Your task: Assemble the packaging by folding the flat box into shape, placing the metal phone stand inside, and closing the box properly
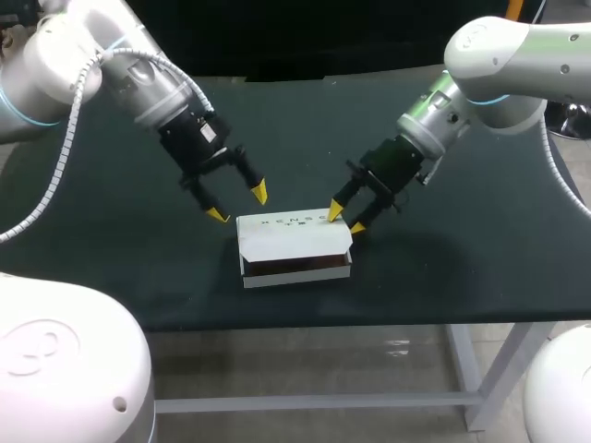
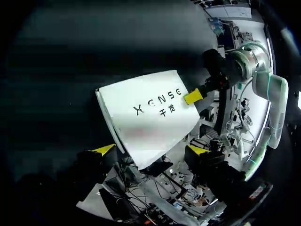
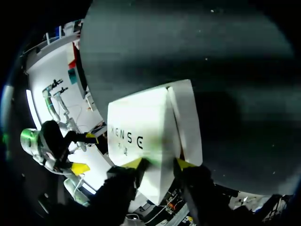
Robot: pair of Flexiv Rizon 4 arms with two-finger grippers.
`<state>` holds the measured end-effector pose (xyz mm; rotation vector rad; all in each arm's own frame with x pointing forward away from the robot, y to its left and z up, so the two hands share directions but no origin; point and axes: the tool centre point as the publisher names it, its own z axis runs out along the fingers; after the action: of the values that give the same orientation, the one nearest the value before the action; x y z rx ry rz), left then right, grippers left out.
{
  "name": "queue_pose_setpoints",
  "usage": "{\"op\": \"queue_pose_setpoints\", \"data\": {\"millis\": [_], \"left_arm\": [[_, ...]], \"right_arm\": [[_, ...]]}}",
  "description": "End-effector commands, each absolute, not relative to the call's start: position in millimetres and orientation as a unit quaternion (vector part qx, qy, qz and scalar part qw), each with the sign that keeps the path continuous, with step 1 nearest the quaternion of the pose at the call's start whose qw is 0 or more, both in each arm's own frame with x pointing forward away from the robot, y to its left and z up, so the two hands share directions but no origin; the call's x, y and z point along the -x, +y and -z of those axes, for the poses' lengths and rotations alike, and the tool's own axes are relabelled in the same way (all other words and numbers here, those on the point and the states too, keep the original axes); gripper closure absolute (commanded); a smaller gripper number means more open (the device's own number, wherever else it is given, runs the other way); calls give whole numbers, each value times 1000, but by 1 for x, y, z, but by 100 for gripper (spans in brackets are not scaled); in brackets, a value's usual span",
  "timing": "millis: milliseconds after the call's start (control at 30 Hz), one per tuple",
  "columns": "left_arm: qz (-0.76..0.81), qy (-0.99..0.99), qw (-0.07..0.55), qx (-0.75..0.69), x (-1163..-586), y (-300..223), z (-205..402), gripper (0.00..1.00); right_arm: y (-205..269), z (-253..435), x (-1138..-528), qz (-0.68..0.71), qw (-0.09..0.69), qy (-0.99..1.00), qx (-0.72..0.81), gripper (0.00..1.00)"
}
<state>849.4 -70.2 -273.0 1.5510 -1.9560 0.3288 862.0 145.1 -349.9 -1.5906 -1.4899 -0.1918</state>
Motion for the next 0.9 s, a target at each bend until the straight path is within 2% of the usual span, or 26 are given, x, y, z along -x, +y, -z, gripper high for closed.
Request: {"op": "queue_pose_setpoints", "data": {"millis": [33,600,800,900], "left_arm": [[-119,-760,273,-578,-849,-72,263,0],[-138,-896,106,-409,-826,-80,253,0],[-69,-943,45,-323,-812,-95,260,0],[-69,-943,45,-323,-812,-95,260,0]], "right_arm": [[146,350,-862,77,459,-605,646,55],[146,350,-862,77,459,-605,646,56],[146,350,-862,77,459,-605,646,57],[146,350,-862,77,459,-605,646,57]]}}
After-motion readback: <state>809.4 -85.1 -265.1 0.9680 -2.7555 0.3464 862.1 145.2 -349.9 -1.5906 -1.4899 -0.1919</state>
